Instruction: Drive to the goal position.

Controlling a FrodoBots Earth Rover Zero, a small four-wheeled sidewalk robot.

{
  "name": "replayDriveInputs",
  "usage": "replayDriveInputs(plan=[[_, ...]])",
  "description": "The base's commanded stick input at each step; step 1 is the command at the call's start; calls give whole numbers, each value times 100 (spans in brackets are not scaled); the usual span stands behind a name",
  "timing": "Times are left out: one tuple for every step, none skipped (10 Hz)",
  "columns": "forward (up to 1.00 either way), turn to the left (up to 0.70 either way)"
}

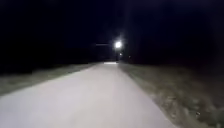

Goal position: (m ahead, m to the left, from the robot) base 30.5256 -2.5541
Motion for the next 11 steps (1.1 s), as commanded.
replayDriveInputs(plan=[[100, 0], [100, 0], [100, 0], [100, 0], [100, 0], [100, 0], [100, 0], [100, 0], [100, 0], [100, 0], [100, 0]])
